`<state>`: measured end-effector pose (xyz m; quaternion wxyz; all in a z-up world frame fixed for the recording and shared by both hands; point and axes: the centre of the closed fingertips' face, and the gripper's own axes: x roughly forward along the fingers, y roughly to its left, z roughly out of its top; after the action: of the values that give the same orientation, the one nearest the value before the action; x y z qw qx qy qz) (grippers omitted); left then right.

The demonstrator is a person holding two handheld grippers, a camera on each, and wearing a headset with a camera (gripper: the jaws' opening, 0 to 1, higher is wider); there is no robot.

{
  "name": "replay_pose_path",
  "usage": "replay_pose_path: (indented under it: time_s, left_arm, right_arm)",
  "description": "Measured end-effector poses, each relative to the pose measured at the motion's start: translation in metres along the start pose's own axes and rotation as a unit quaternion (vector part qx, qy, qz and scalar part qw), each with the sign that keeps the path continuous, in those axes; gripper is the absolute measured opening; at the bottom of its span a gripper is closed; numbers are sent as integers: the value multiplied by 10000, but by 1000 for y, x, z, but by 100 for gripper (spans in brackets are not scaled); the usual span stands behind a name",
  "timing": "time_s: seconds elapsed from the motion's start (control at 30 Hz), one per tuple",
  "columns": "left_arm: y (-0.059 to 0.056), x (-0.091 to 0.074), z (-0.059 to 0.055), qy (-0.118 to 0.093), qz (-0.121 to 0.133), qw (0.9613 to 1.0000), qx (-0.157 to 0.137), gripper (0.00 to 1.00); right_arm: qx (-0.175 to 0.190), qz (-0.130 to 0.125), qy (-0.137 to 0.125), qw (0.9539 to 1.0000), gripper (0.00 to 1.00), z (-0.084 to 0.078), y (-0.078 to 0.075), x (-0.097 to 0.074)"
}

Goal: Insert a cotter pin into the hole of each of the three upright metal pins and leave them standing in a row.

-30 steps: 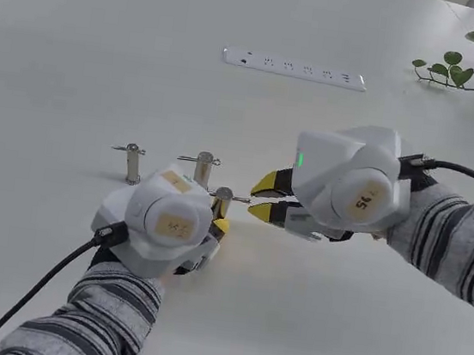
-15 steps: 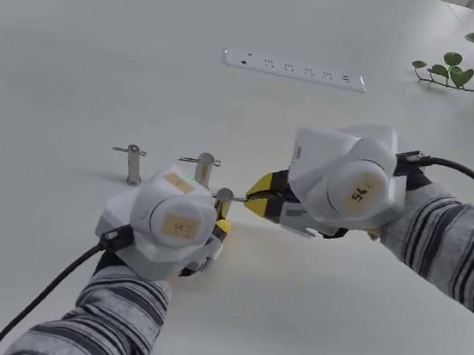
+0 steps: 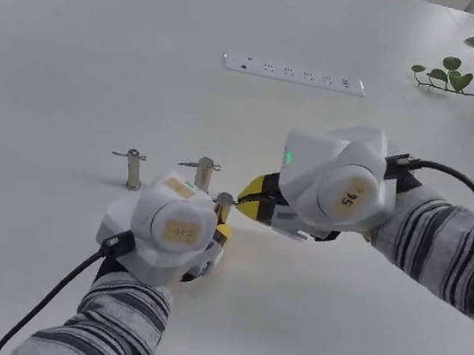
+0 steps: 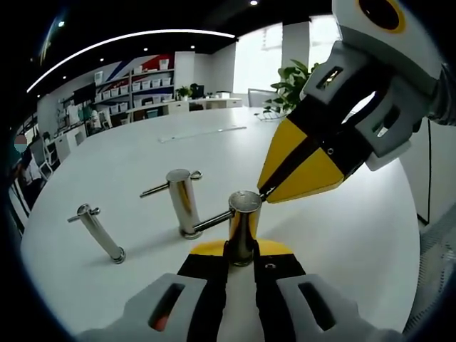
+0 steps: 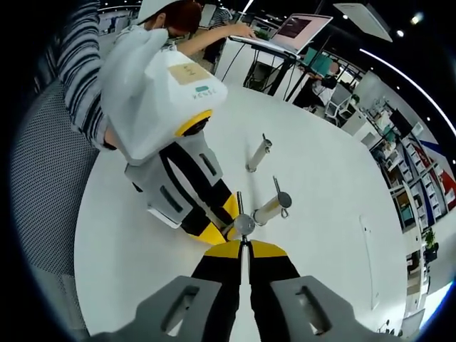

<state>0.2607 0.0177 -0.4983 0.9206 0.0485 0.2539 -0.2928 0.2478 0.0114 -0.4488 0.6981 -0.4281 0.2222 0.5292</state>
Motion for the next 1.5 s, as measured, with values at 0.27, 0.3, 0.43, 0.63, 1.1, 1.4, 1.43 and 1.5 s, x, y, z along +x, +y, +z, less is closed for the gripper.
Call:
replay_pose_path:
  time_s: [0.27, 0.3, 0.43, 0.63, 1.1, 1.4, 1.43, 1.5]
  left_arm:
    - [0, 1, 0, 2, 48, 10000, 49, 10]
    - [0, 1, 0, 0, 50, 10000, 73, 10]
    - [0, 0, -1, 19, 59, 9999, 88, 12]
    - [2, -3, -2, 66, 78, 9999, 117, 24]
    - [6, -26, 7, -56, -7, 10000, 44, 40]
    - [12, -40, 10, -126, -21, 9996, -247, 45]
    - [13, -41, 10, -104, -8, 9997, -212, 46]
    - [11, -44, 10, -118, -41, 9996, -233, 47]
  right_arm:
    - [30, -19, -10, 10000, 0, -1, 0, 0]
    - [30, -6, -18, 10000, 0, 0, 0, 0]
    - [63, 15, -43, 10000, 0, 1, 3, 2]
    - [217, 38, -64, 9997, 9, 1, 6, 5]
    - [1704, 521, -461, 9829, 11, 7, 5, 17]
    - [2112, 613, -660, 9733, 9, 9, 3, 20]
    - [2150, 633, -681, 9722, 9, 9, 3, 20]
    - [2190, 659, -718, 9708, 9, 10, 4, 20]
